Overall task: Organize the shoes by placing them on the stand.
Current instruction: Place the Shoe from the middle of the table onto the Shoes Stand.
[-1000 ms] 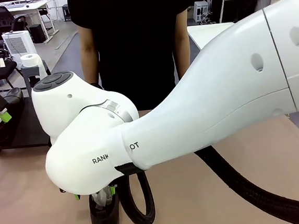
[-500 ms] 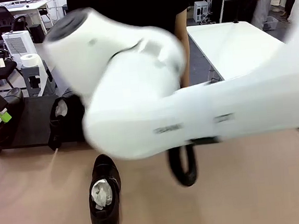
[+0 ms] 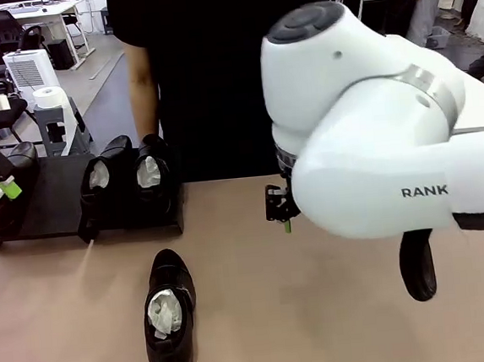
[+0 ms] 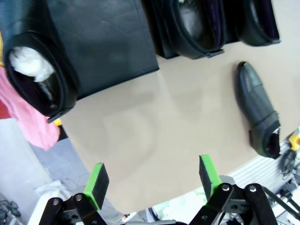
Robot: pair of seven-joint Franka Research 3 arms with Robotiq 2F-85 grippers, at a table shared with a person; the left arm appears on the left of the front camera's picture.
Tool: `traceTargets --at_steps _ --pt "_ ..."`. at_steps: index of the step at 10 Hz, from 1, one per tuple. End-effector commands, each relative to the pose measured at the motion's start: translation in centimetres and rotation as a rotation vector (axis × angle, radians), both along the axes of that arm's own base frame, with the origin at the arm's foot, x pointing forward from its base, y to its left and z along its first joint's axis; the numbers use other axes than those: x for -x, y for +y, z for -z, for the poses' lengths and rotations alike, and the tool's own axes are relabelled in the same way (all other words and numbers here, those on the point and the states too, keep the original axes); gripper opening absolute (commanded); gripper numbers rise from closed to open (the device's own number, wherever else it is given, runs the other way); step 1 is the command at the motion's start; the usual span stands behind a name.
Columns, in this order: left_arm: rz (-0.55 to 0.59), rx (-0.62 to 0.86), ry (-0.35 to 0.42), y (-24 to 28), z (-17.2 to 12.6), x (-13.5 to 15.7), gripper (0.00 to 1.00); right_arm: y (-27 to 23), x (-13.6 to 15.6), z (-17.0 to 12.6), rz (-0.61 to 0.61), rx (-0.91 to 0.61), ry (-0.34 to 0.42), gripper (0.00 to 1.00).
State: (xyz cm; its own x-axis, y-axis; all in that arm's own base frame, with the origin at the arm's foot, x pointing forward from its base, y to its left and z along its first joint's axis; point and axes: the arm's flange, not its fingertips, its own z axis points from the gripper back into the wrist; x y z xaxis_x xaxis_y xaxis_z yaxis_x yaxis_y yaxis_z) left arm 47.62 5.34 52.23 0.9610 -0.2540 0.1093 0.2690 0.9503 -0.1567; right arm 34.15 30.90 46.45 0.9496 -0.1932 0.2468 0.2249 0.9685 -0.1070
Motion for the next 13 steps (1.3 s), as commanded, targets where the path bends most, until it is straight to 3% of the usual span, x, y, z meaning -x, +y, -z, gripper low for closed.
traceTargets --at_steps 1,3,4,5,6,7,9,10,11,13 --pt "-0.034 0.080 0.040 -3.5 2.2 1.7 1.00 1.1 -0.1 -1.0 -0.030 0.027 -0.012 1.00" --pt "-0.077 0.059 0.039 -7.1 4.5 3.7 1.00 1.1 -0.1 -1.0 -0.030 0.027 -0.012 1.00" --pt "-0.137 0.087 0.099 -7.1 6.5 4.0 1.00 1.1 -0.1 -1.0 -0.030 0.027 -0.012 1.00" --pt "-0.158 0.070 0.111 -7.8 8.1 4.6 1.00 1.1 -0.1 -1.0 -0.030 0.027 -0.012 1.00" --pt "-0.106 0.032 0.096 -8.5 8.7 5.2 1.00 1.1 -0.1 -1.0 -0.030 0.027 -0.012 1.00" --pt "-0.107 0.058 0.115 -7.9 7.2 4.0 1.00 1.1 -0.1 -1.0 -0.030 0.027 -0.012 1.00" --pt "-0.107 0.058 0.115 -7.9 7.2 4.0 1.00 1.1 -0.1 -1.0 -0.030 0.027 -0.012 1.00" --pt "-0.112 0.051 0.118 -8.2 8.3 4.4 1.00 1.1 -0.1 -1.0 -0.030 0.027 -0.012 1.00" --pt "-0.087 -0.017 0.075 -10.2 8.2 6.0 1.00 1.1 -0.1 -1.0 -0.030 0.027 -0.012 1.00" --pt "-0.245 -0.040 -0.061 -14.0 6.8 9.1 1.00 1.1 -0.1 -1.0 -0.030 0.027 -0.012 1.00"
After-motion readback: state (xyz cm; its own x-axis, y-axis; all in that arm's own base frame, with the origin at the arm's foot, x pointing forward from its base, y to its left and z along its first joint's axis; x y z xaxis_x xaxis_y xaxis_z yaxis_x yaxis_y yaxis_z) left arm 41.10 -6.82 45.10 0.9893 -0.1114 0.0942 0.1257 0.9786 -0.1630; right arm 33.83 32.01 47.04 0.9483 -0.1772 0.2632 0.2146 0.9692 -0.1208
